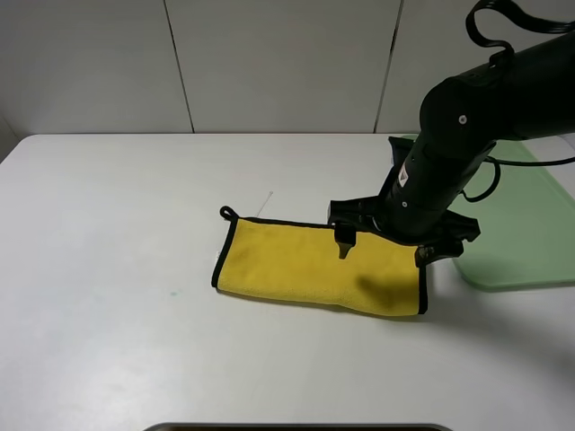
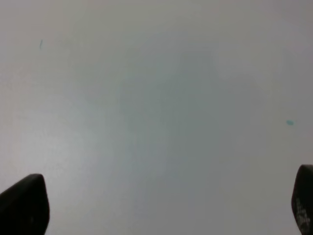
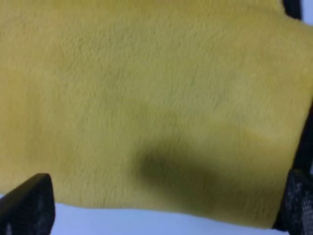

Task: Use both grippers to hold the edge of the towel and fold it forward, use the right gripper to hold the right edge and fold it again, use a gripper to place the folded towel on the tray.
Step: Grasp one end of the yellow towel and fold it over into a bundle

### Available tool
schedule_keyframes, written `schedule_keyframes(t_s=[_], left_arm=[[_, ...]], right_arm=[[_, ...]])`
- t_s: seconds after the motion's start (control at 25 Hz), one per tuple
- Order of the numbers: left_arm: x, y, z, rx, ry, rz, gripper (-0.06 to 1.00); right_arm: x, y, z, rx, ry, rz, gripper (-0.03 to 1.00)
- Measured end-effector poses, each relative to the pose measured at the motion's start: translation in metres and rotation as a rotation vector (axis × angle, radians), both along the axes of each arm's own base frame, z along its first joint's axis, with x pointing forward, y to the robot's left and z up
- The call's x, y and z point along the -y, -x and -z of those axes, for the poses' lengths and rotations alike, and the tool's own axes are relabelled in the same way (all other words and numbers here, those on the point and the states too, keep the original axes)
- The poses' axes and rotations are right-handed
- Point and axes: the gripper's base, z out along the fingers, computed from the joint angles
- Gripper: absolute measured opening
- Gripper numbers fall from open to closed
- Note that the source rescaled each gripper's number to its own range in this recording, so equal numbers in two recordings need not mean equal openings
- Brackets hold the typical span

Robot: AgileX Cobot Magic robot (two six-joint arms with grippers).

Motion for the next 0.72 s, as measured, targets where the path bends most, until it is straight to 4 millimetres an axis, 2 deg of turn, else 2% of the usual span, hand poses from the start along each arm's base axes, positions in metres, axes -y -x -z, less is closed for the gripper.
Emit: schedule_keyframes(t_s=[0.16, 0.4, 0.72], left_arm=[[0.000, 0.000, 0.000, 0.000, 0.000, 0.000, 1.00], [0.000, 0.000, 0.000, 0.000, 0.000, 0.000, 1.00], [0.000, 0.000, 0.000, 0.000, 0.000, 0.000, 1.00]], right_arm=[[0.004, -0.003, 0.000, 0.019, 0.020, -0.006, 1.00], [0.019, -0.014, 0.006, 0.006, 0.036, 0.030, 1.00], [0.037, -0.009, 0.028, -0.053, 0.015, 0.015, 1.00]])
